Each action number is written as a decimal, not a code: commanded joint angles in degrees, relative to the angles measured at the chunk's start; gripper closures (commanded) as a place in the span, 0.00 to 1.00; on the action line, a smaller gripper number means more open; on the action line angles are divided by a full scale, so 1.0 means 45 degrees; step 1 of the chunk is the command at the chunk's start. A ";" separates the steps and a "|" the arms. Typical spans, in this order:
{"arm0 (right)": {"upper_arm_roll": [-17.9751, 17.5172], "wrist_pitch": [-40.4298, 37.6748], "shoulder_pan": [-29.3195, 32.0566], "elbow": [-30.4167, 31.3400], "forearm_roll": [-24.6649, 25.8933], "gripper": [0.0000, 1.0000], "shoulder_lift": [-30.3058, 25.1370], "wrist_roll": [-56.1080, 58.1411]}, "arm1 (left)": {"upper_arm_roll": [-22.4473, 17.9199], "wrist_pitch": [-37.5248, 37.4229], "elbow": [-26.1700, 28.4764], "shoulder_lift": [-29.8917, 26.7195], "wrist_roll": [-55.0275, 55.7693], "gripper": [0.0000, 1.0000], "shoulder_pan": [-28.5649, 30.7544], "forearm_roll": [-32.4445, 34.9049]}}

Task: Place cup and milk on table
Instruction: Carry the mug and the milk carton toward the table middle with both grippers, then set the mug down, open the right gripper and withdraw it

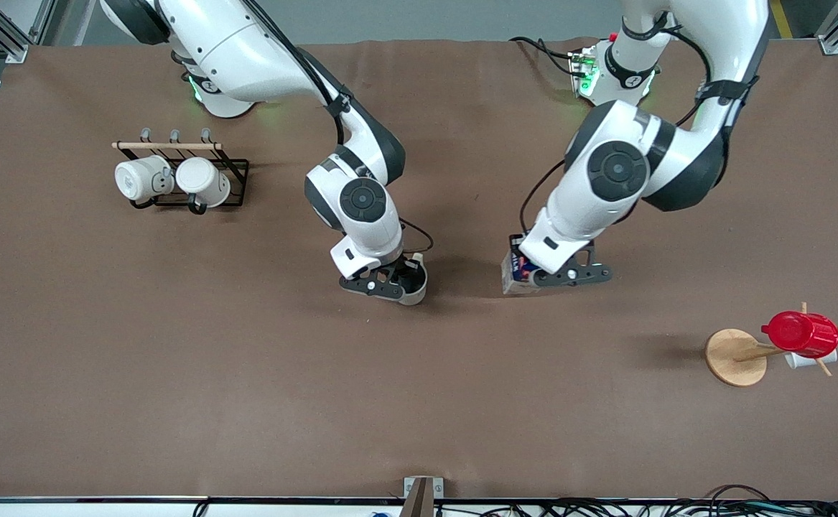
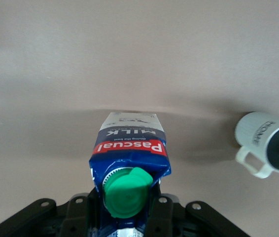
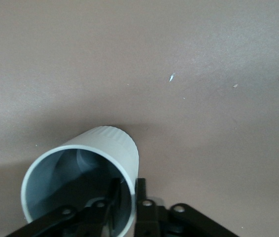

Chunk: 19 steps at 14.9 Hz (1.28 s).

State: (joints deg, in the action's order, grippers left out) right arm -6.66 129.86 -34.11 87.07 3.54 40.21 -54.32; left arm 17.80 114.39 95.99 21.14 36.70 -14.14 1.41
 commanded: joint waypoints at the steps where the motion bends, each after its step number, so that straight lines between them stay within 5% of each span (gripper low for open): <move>1: -0.0122 -0.0089 0.0118 -0.0188 0.0132 0.00 -0.0108 -0.0194 | -0.0010 -0.0225 -0.1252 0.0809 0.0476 0.66 -0.0081 0.0137; 3: -0.0141 -0.0263 0.0215 -0.0130 0.0112 0.00 -0.0360 -0.0135 | -0.0010 -0.0225 -0.1545 0.1102 0.0496 0.66 -0.0295 0.0098; 6: -0.0103 -0.2756 0.0721 -0.0129 0.0112 0.00 -0.2308 -0.0019 | -0.0010 -0.0225 -0.2267 0.1570 0.0787 0.66 -0.0607 0.0156; 14: 0.0072 -0.7098 0.5543 -0.0070 0.0190 0.00 -0.6881 0.4098 | -0.0264 -0.0186 -0.4183 0.3251 0.2428 0.68 -0.2247 0.0254; 19: 0.2177 -0.8193 0.5977 -0.0051 0.0093 0.00 -0.8289 0.7412 | -0.1941 -0.0225 -0.4203 0.3408 0.2488 0.69 -0.4023 0.0235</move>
State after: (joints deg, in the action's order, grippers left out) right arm 0.41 93.35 -7.12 83.89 3.66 6.50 -26.85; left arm 12.20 114.40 79.07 35.98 46.86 -28.96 1.41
